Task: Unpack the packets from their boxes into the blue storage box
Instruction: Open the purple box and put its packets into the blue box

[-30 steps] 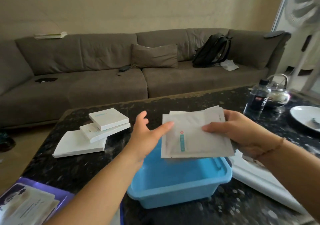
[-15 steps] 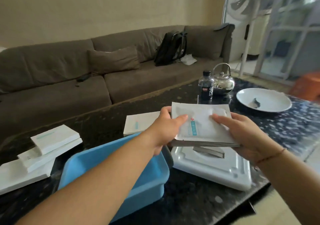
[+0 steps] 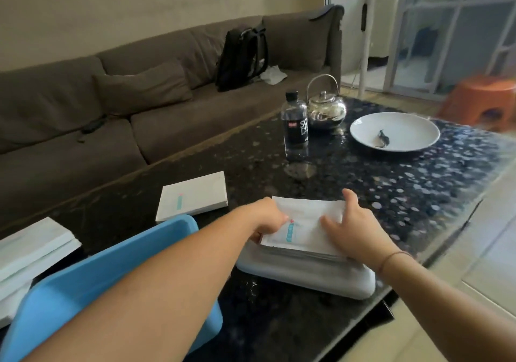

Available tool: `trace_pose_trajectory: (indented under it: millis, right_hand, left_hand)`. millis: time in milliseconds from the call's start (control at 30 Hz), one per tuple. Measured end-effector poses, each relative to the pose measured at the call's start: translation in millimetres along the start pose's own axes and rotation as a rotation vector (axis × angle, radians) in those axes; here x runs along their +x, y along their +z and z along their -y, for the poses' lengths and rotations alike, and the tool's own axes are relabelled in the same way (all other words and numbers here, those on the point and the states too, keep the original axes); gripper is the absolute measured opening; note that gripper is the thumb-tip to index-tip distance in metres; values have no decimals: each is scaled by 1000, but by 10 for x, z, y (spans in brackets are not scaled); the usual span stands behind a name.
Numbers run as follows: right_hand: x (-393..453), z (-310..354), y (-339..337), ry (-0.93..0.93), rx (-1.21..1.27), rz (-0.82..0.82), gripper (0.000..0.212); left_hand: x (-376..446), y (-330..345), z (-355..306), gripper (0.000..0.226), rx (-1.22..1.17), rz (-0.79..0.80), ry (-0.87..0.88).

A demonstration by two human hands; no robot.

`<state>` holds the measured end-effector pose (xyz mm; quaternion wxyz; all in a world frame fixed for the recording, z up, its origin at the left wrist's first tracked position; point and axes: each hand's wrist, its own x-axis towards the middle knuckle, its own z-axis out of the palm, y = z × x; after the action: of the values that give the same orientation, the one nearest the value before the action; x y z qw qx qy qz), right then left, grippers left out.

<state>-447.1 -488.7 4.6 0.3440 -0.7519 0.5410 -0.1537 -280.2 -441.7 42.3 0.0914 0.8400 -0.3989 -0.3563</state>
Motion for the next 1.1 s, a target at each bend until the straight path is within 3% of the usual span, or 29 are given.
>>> trace_pose_trajectory:
  millis: [167,300,433,600,700,800,933,1033,1100]
  right_hand:
    - [12,2,27,-42,-369,-59,71]
    - [-18,15,-10,-82,-490,-99,62]
    - [-118,113,-133,-151,-560,-225,70]
    - [-526,697,-160,-370,-464,-397,68]
    - [-1006,1154,17,-703,-180,-453,59]
    - [-1570,1568,383,-1112,72,-432,39]
    - [-2220,1941,1057,-1284,250,-242,28]
    - [-2599,2033,1628,-1312,270,-4,22]
    - [-2766,1969,2009,-1332,170,65,22]
  left_hand:
    - [-75,8,-37,52,281,-103,16]
    - [-74,18,-39,57,386,-161,32]
    - [-153,-61,-32,52,485,-246,72]
    - [-835,-544,187,38,419,-516,460]
    - [-1429,-930,673,35,221,-749,655]
    - [-1982,-1217,1392,28,204,-1001,588]
    - [-2634,-1219,2397,16,134,-1080,421]
    - [-2849,-990,3104,13,64,-988,263]
    - [-2861,-772,3488,9,37,-781,133]
